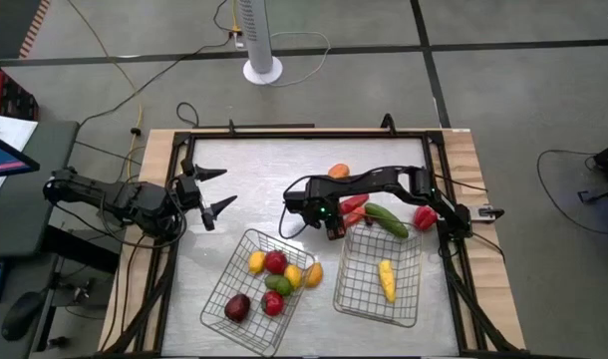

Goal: Sort produce into baskets
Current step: Put the red chili pepper into the right wire basket

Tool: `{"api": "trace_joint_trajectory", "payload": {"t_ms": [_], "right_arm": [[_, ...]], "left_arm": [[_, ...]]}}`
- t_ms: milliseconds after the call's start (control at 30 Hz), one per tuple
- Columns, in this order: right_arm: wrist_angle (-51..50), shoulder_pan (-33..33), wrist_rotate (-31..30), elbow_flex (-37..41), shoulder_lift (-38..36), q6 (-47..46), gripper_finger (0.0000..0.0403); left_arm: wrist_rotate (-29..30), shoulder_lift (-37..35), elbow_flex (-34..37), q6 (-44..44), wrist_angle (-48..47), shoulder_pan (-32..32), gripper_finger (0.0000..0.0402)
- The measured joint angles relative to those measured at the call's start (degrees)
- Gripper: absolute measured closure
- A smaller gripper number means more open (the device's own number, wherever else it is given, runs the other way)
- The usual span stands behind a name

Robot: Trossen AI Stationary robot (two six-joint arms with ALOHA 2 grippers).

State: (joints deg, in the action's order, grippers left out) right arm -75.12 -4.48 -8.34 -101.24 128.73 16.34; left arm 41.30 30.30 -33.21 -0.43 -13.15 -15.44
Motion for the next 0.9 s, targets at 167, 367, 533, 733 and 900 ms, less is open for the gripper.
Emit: {"api": "trace_joint_trajectory", "payload": {"t_ms": [167, 367, 533, 733, 900], "right_arm": [[0.2, 0.2, -7.9, 2.3, 0.0, 0.4, 0.0225], [0.6, 0.1, -9.5, 2.3, 0.0, 2.0, 0.0332], [1.6, 0.1, -8.9, 2.3, 0.0, 2.0, 0.0384], [-1.4, 0.7, -9.9, 1.0, 0.0, 1.3, 0.0387], [-5.0, 1.3, -10.9, -4.1, 0.0, 0.1, 0.0387]], "left_arm": [[0.1, 0.0, 0.0, 0.1, 0.0, 0.0, 0.0056], [0.1, 0.0, 0.0, 0.2, 0.0, 0.0, 0.0056], [0.1, 0.0, 0.0, 0.2, 0.1, 0.0, 0.0056], [0.1, 0.0, 0.0, 0.2, 0.1, 0.0, 0.0056], [0.1, 0.0, 0.0, 0.2, 0.1, 0.0, 0.0056]]}}
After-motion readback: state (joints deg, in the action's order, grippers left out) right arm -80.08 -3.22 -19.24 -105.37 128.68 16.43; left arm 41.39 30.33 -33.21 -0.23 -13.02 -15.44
